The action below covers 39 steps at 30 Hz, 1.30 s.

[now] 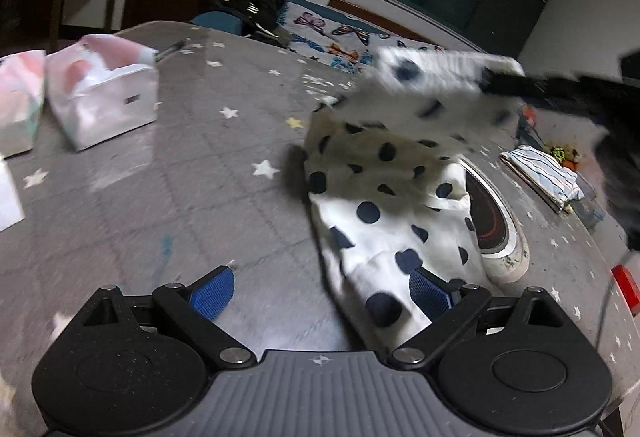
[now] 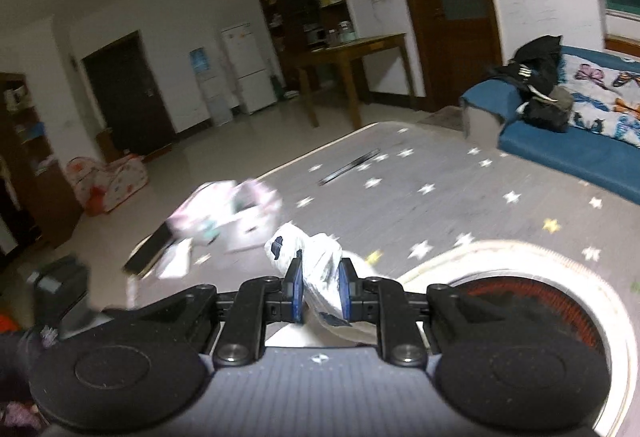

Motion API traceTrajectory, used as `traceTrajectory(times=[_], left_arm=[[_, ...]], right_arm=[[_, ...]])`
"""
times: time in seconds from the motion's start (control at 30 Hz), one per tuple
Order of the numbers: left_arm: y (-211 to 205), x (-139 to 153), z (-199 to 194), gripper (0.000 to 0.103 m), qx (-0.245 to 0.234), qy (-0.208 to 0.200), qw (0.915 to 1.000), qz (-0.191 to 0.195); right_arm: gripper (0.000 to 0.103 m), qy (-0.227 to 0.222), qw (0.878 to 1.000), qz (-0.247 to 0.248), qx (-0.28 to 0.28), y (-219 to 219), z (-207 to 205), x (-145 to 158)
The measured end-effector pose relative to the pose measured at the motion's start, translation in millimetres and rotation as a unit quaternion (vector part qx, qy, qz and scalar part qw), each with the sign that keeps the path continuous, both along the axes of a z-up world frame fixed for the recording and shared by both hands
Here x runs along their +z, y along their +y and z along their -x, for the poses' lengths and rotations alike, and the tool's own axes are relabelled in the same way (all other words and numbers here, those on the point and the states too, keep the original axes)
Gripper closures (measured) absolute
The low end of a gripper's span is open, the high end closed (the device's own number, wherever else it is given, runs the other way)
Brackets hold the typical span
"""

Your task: Fold clothes

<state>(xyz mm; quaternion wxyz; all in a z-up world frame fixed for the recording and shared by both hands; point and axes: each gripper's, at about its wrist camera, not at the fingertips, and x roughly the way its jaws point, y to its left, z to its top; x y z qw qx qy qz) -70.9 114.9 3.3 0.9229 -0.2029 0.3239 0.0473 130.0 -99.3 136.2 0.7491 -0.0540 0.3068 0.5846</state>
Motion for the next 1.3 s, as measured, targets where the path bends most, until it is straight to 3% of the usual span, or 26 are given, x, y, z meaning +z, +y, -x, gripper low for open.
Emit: traceTrajectory(times=[0.4, 0.57, 0.67, 1.1, 1.23, 1.3], left_arm=[[14.6, 9.3, 38.9, 0.007, 0.047, -0.016, 0.9988, -0.004], [21.6, 16.3, 48.0, 0.007, 0.062, -0.026, 0.9977, -0.009], [22.8, 19.5, 48.8, 0.007, 0.062, -0.032, 0.9975, -0.006], [-16.3, 54.0, 39.5, 0.007, -0.025, -0.092, 0.9954, -0.01], [-30.4, 58.7, 37.2, 0.009, -0.064, -0.104, 0.9925, -0.006], [-37.9, 57.7, 36.6, 0.015, -0.089, -0.104, 0.9906, -0.007]], right_arm=[[0.086, 0.02, 0.995, 0.006, 0.094, -46.3, 89.4, -17.9], [0.086, -0.001, 0.992, -0.004, 0.129, -66.5, 118.4, -15.7], [0.086, -0.024, 0.988, 0.028, 0.148, -68.8, 133.0, -27.3], [0.08, -0.157, 0.953, 0.139, 0.22, -76.1, 182.1, -50.3], [0.079, -0.171, 0.949, 0.147, 0.219, -75.3, 189.3, -52.5], [0.079, -0.179, 0.948, 0.151, 0.217, -74.5, 192.8, -54.9]])
